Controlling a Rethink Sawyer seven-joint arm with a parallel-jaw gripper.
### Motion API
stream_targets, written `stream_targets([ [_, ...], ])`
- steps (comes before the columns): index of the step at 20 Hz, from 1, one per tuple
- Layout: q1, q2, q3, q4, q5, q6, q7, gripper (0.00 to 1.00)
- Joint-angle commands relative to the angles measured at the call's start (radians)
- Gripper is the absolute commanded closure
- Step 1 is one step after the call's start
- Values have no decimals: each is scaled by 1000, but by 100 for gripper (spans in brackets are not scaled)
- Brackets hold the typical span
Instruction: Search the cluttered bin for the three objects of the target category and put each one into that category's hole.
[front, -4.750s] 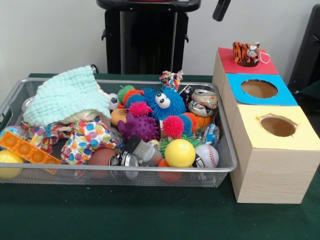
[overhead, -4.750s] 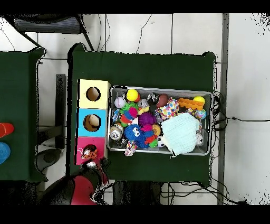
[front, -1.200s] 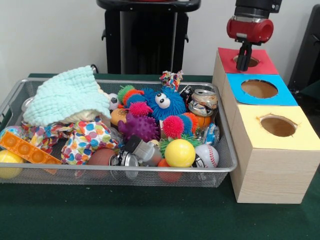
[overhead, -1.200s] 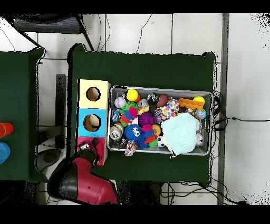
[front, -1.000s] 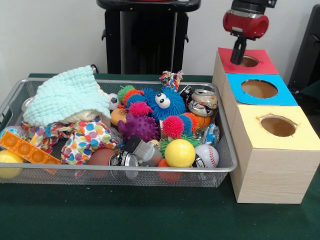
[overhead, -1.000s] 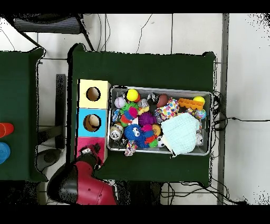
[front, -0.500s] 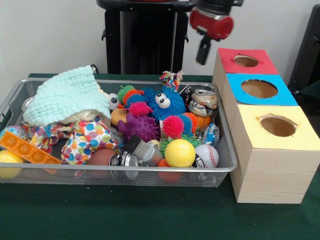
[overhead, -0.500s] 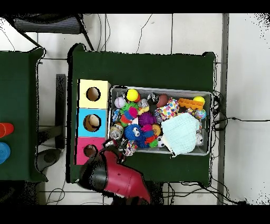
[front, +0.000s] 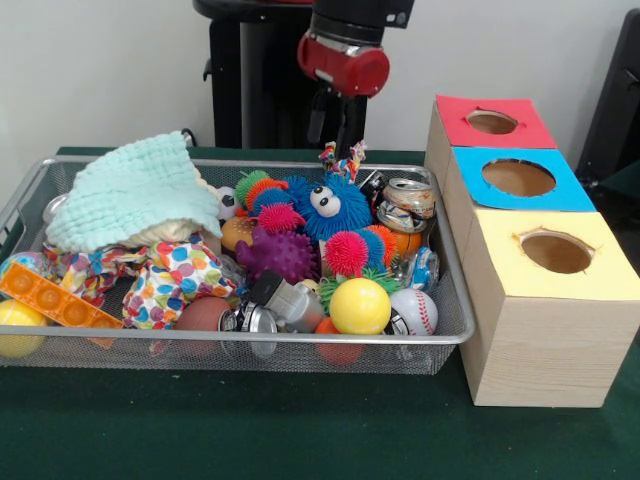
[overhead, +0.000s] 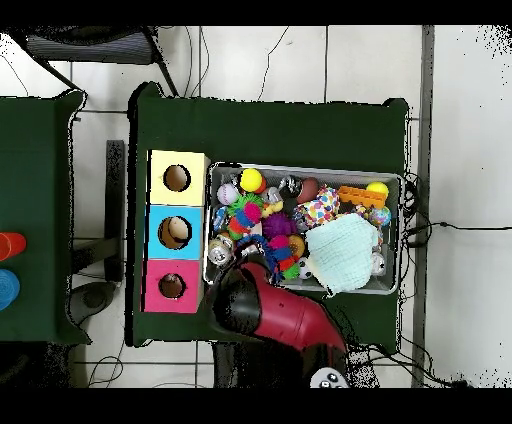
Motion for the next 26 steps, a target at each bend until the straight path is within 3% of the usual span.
stream_targets([
  [1, -134, 46, 313, -91, -82, -4, -67, 0],
  [7, -156, 118, 362, -143, -96, -45, -21, 0],
  [10, -123, 140, 329, -186, -107, -71, -15, 0],
  [14, -76, 155, 258, -262, -125, -16, -45, 0],
  [18, -69, 131, 217, -279, -149, 76, -61, 0],
  [26, -107, 102, 178, -269, -214, 70, -68, 0],
])
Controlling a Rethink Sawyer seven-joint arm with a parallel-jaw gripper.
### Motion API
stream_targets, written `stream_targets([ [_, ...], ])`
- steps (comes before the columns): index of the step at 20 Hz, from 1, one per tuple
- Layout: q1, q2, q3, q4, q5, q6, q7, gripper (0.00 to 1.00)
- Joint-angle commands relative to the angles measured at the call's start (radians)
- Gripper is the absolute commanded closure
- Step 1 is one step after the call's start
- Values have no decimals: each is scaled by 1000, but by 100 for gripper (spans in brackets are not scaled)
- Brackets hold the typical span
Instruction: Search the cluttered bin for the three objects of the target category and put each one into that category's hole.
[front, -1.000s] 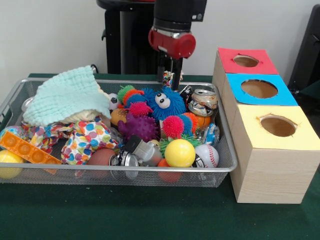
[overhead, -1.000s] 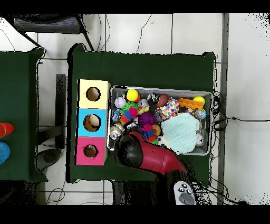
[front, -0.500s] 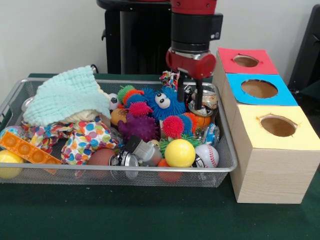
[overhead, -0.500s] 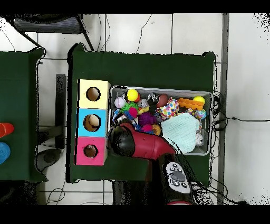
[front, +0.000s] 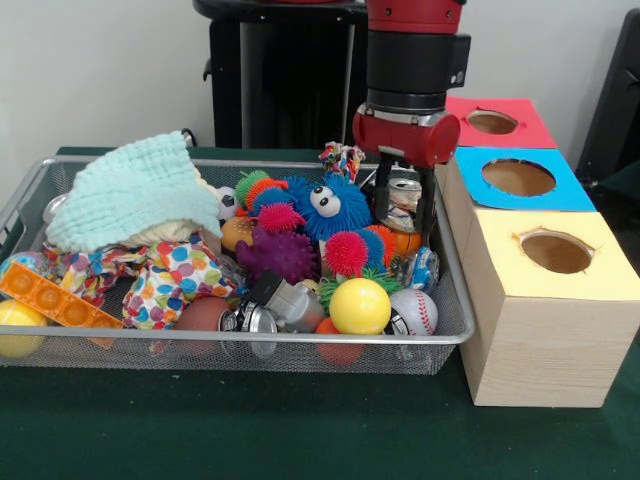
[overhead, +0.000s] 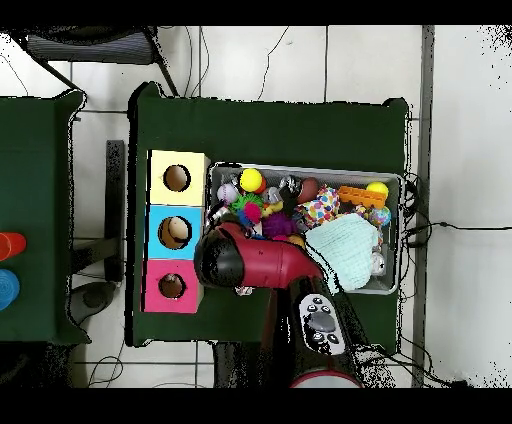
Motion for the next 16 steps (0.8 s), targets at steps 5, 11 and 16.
stream_targets([
  [5, -71, -1, -48, -107, -125, 83, -70, 0],
  [11, -130, 88, -15, -164, -152, 131, -95, 0],
  [16, -159, 208, 25, -231, -158, 113, -85, 0],
])
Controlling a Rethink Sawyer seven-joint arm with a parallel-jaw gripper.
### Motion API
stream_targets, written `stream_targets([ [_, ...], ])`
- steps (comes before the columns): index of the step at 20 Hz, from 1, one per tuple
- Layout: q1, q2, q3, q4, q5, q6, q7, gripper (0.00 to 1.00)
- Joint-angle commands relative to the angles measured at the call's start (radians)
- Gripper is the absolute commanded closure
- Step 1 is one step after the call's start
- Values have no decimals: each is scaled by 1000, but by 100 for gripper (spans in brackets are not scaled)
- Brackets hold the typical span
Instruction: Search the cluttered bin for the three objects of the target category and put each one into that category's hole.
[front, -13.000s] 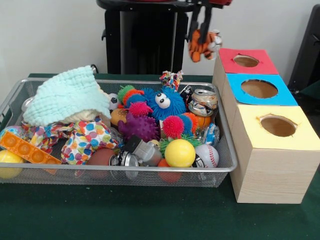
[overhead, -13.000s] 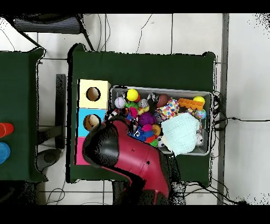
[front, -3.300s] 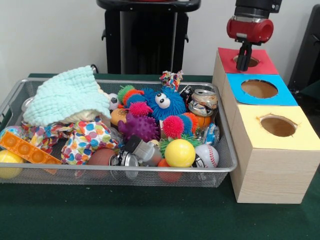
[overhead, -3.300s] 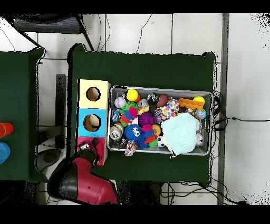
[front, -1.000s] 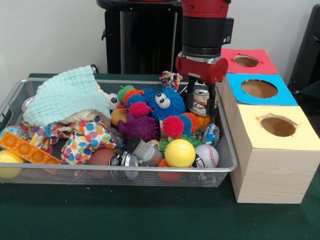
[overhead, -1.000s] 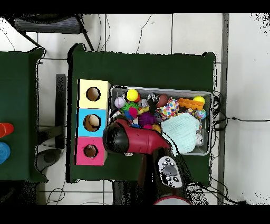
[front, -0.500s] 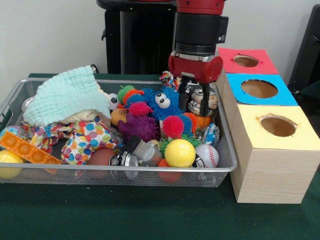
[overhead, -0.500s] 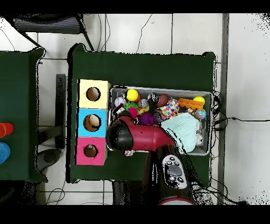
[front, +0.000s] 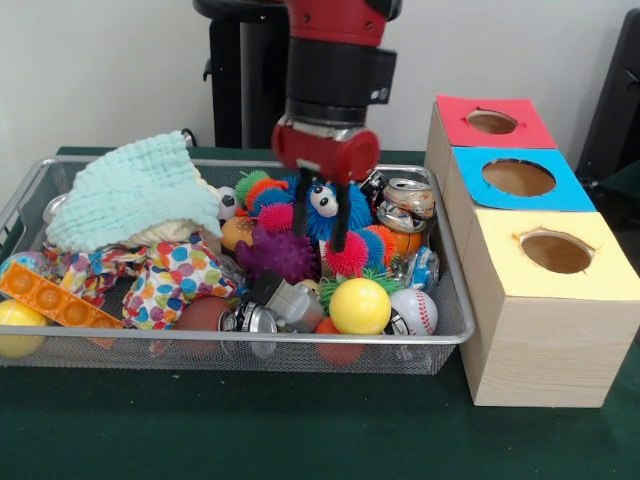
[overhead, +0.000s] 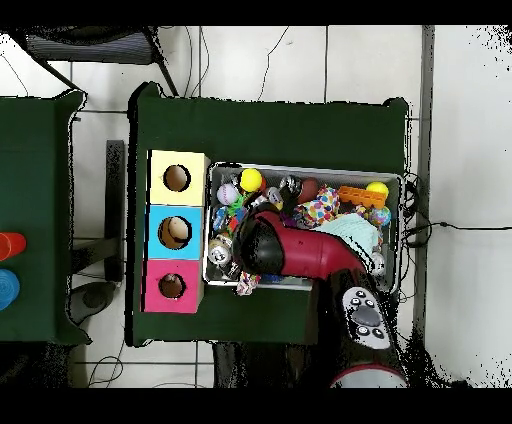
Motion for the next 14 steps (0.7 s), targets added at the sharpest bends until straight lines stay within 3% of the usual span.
stream_targets([
  [1, -56, 174, 58, -137, -62, 110, -86, 0],
  [8, -101, 256, 129, -133, -33, 129, -61, 0],
  [14, -99, 261, 151, -113, -13, 154, -37, 0],
])
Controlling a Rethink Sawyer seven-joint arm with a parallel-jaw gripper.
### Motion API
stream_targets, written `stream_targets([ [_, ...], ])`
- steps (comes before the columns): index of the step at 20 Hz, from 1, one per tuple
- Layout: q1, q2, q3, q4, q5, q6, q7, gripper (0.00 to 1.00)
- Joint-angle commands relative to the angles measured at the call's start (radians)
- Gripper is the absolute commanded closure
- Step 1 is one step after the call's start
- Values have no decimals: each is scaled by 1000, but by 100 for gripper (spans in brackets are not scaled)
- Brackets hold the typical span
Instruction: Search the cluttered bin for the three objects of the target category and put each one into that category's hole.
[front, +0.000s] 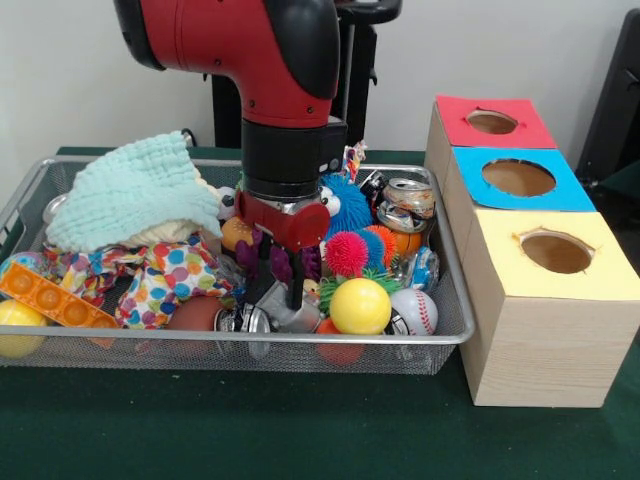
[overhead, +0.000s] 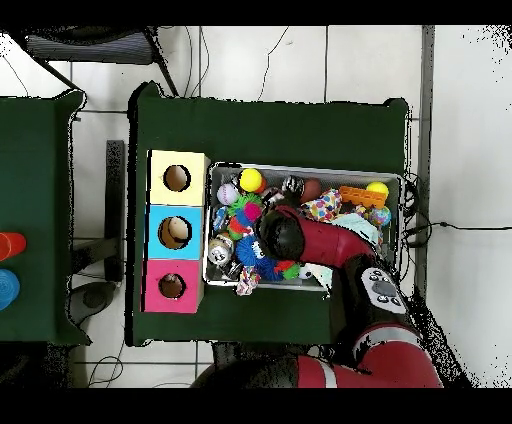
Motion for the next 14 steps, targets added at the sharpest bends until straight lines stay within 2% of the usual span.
stream_targets([
  [1, -14, 101, 119, -15, -7, 165, -40, 0],
  [7, -18, 72, 134, 8, -4, 206, -46, 0],
  [10, -16, 61, 127, 10, -43, 129, -52, 0],
  [11, -12, 61, 121, 6, -57, 104, -53, 100],
  [13, 11, 61, 96, -6, -62, 95, -47, 100],
  [14, 26, 61, 79, -5, -45, 69, -11, 100],
])
